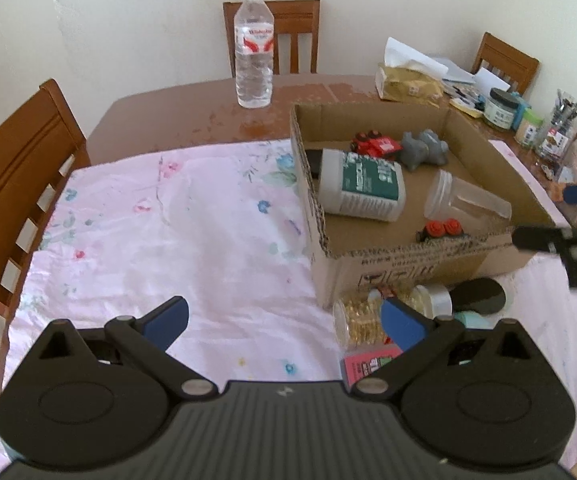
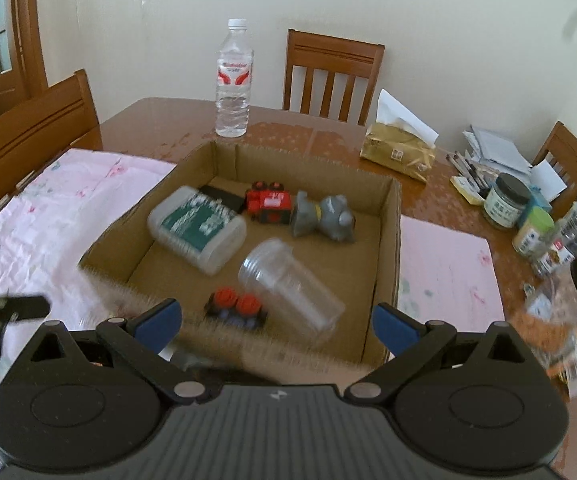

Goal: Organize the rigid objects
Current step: 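Move both grippers back out toward the pink card and light blue case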

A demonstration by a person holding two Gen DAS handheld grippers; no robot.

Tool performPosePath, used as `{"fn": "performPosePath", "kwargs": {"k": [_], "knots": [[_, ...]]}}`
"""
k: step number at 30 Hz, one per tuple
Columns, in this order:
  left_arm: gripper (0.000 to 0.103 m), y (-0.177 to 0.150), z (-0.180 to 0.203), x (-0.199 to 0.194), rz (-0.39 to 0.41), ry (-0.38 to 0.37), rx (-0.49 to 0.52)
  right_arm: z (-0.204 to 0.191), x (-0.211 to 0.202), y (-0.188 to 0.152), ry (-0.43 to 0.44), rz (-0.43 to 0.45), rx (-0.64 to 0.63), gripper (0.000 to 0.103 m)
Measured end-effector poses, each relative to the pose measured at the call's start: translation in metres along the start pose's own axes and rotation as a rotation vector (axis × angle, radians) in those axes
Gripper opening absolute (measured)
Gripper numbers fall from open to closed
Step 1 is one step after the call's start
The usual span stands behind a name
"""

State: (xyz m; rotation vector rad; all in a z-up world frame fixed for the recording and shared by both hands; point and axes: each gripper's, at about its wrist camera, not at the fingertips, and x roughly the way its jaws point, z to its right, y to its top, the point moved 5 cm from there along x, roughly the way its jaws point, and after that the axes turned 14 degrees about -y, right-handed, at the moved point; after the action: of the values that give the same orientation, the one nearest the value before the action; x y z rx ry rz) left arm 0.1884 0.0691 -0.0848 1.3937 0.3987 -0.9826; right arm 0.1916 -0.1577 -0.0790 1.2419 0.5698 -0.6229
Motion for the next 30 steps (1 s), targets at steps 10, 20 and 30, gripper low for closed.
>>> {"fn": "performPosePath", "kwargs": {"k": [10, 20, 30], "knots": [[0.102, -0.013, -0.013, 0.001, -0.036, -0.01, 0.028, -0.037, 0.036, -0.049, 0.005, -0.212, 0.104, 0.103], [0.102, -0.023, -0.024, -0.002, -0.073, 0.008, 0.062, -0.05, 0.059, -0.075, -0.094, -0.312, 0.232, 0.103], [0.102, -0.027, -0.009, 0.011, -0.099, -0.014, 0.04, -0.03, 0.06, -0.085, -0.136, -0.329, 0.21, 0.103]]}}
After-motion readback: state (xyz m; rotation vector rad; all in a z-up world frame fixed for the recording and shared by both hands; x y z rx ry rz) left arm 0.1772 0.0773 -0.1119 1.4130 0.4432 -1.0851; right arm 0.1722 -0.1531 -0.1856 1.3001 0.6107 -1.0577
